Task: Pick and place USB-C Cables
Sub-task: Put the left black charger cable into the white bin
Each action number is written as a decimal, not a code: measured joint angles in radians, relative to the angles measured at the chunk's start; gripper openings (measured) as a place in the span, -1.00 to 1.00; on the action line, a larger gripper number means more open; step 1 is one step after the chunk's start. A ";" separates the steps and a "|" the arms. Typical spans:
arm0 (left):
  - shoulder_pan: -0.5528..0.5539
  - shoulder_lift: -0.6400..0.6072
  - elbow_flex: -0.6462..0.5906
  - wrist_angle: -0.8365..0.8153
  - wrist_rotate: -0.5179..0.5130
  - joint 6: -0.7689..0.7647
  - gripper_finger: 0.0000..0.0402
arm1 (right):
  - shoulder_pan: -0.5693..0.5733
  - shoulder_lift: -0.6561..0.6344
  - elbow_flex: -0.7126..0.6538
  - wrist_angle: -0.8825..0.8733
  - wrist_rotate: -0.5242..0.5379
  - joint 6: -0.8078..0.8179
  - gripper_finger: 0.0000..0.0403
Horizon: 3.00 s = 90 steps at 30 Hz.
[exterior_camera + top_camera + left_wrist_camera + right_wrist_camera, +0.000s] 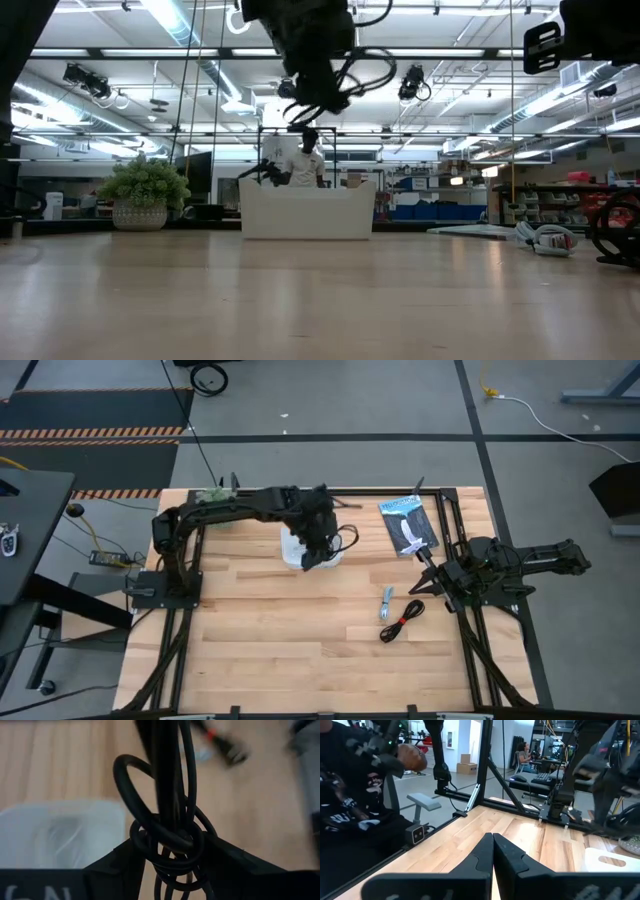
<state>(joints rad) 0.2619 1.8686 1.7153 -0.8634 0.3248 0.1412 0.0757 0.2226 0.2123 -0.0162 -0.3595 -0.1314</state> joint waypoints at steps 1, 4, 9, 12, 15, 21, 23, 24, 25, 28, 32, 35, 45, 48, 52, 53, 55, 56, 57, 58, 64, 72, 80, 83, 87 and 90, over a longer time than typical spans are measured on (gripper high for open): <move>-0.012 0.000 0.000 -0.031 -0.051 0.013 -0.06 | 0.000 0.000 0.000 0.000 0.000 0.000 -0.92; -0.039 0.001 0.000 -0.099 -0.188 0.051 -0.06 | 0.000 0.000 0.000 0.000 0.000 0.000 -0.92; -0.063 0.001 0.000 -0.100 -0.227 0.093 -0.06 | 0.000 0.000 0.000 0.011 0.007 0.020 -0.92; -0.072 0.001 0.000 -0.106 -0.227 0.140 -0.06 | 0.000 0.000 0.000 0.037 0.062 0.003 -0.92; -0.080 0.001 0.000 -0.105 -0.228 0.176 -0.06 | 0.000 0.000 0.000 0.108 0.121 -0.008 -0.92; -0.082 0.001 0.000 -0.098 -0.229 0.185 -0.06 | 0.000 0.000 0.000 0.242 0.150 0.005 -0.92; -0.081 0.001 0.000 -0.090 -0.231 0.188 -0.06 | 0.000 0.000 0.000 0.310 0.166 -0.009 -0.92; -0.081 0.001 0.000 -0.084 -0.232 0.193 -0.06 | -0.003 0.001 0.000 0.360 0.197 -0.020 -0.92; -0.081 0.001 0.000 -0.079 -0.232 0.196 -0.06 | -0.006 0.007 0.000 0.413 0.234 -0.020 -0.92; -0.081 0.001 0.000 -0.057 -0.232 0.197 -0.06 | -0.016 0.044 0.001 0.515 0.320 -0.044 -0.92; -0.081 0.001 0.000 -0.032 -0.232 0.211 -0.06 | -0.046 0.151 0.001 0.583 0.464 -0.045 -0.92; -0.080 0.001 0.000 -0.012 -0.235 0.211 -0.06 | -0.074 0.280 0.000 0.633 0.515 -0.014 -0.92; -0.074 0.002 0.000 -0.008 -0.304 0.206 -0.06 | -0.147 0.681 0.000 0.881 0.557 0.197 -0.91; -0.074 0.002 0.000 -0.004 -0.306 0.211 -0.06 | -0.162 0.786 0.000 0.910 0.557 0.257 -0.86; -0.074 0.002 0.000 0.000 -0.306 0.210 -0.06 | -0.166 0.891 0.000 0.999 0.564 0.249 -0.69; -0.074 0.002 0.000 -0.001 -0.306 0.207 -0.06 | -0.166 0.913 0.000 1.021 0.573 0.240 -0.64; -0.074 0.002 0.000 -0.001 -0.306 0.205 -0.06 | -0.165 0.957 0.000 1.064 0.594 0.236 -0.51; -0.074 0.002 0.000 -0.002 -0.306 0.205 -0.06 | -0.166 0.981 0.001 1.085 0.601 0.235 -0.44; -0.074 0.002 0.000 -0.002 -0.306 0.206 -0.06 | -0.166 1.005 0.004 1.100 0.602 0.234 -0.37; -0.074 0.002 0.000 -0.002 -0.306 0.208 -0.06 | -0.166 1.029 0.013 1.109 0.603 0.231 -0.31; -0.063 0.024 -0.007 0.001 -0.307 0.213 -0.06 | -0.166 1.164 0.092 1.143 0.602 0.194 0.03; -0.063 0.031 -0.068 -0.019 -0.427 0.227 -0.06 | -0.178 1.235 0.163 1.138 0.460 0.123 0.28; -0.071 0.032 -0.075 -0.026 -0.410 0.218 -0.06 | -0.235 1.233 0.180 1.114 0.463 0.102 -0.10; -0.071 0.032 -0.075 -0.025 -0.410 0.217 -0.06 | -0.248 1.233 0.180 1.083 0.456 0.102 -0.36; -0.071 0.032 -0.075 -0.026 -0.409 0.214 -0.06 | -0.256 1.233 0.180 1.082 0.412 0.096 -0.73; -0.071 0.032 -0.075 -0.024 -0.410 0.210 -0.06 | -0.256 1.233 0.180 1.069 0.406 0.092 -0.88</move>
<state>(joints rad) 0.1913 1.9003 1.6402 -0.8879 -0.0855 0.3511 -0.1802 1.4559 0.3922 1.0528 0.0469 -0.0395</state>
